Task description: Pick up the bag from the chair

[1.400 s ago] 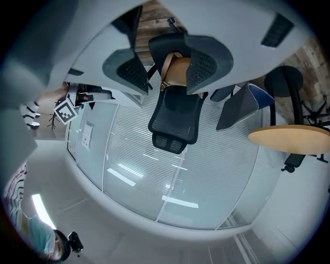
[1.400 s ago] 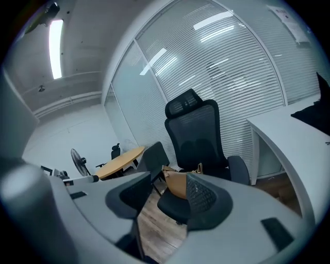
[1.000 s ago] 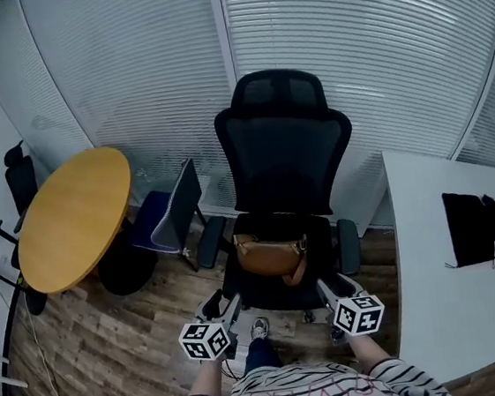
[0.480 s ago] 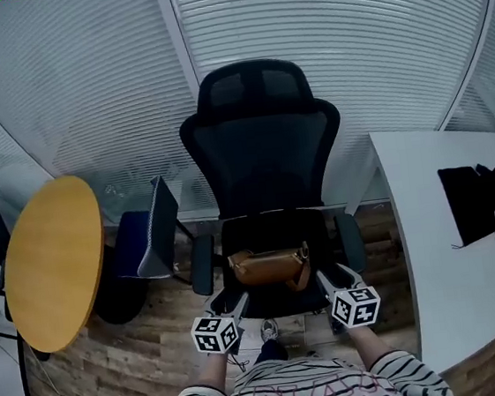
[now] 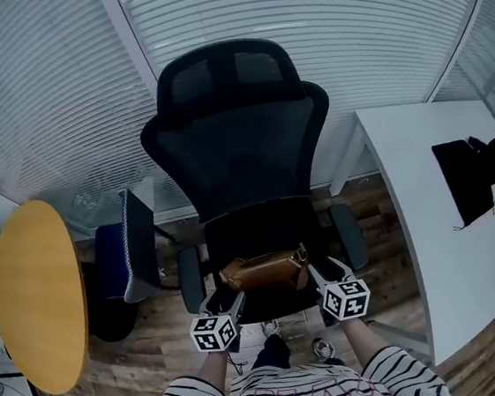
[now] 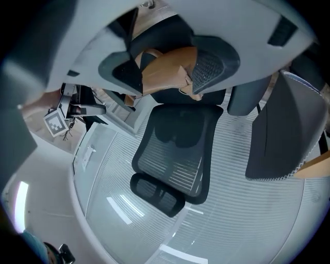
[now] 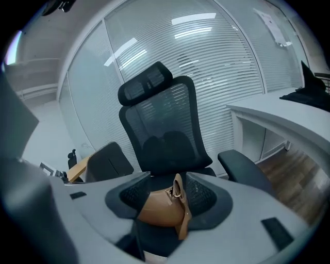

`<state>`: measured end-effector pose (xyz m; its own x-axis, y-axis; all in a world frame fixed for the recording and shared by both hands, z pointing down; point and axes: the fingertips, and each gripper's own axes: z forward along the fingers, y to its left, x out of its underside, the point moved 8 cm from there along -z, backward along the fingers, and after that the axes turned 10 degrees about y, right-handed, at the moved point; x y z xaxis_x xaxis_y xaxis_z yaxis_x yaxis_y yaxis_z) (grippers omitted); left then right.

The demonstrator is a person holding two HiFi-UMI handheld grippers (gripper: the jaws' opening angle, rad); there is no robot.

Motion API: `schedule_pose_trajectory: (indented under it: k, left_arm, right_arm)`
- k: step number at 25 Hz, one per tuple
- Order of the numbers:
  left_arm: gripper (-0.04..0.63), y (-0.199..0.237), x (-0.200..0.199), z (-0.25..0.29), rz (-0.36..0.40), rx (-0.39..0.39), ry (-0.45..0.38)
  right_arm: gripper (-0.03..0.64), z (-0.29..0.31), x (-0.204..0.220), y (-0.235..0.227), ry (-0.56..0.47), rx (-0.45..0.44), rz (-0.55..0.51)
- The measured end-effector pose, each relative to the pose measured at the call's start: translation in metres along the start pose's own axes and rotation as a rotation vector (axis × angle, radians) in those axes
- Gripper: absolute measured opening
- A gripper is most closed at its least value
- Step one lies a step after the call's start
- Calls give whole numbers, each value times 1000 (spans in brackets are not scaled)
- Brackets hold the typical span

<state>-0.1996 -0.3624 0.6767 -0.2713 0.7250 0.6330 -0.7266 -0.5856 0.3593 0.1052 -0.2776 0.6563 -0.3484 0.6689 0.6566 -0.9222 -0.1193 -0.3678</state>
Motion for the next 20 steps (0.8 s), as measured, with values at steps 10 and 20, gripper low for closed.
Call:
schedule_pose_trajectory:
  k: [10,20]
  left_arm:
    - [319,46,-9,51,-122,19,22]
    - [321,72,-4,89,-221,33,42]
  right_arm:
    - [253,66,11,-7,37,35,77]
    - [261,114,21,-20,-23,67,223]
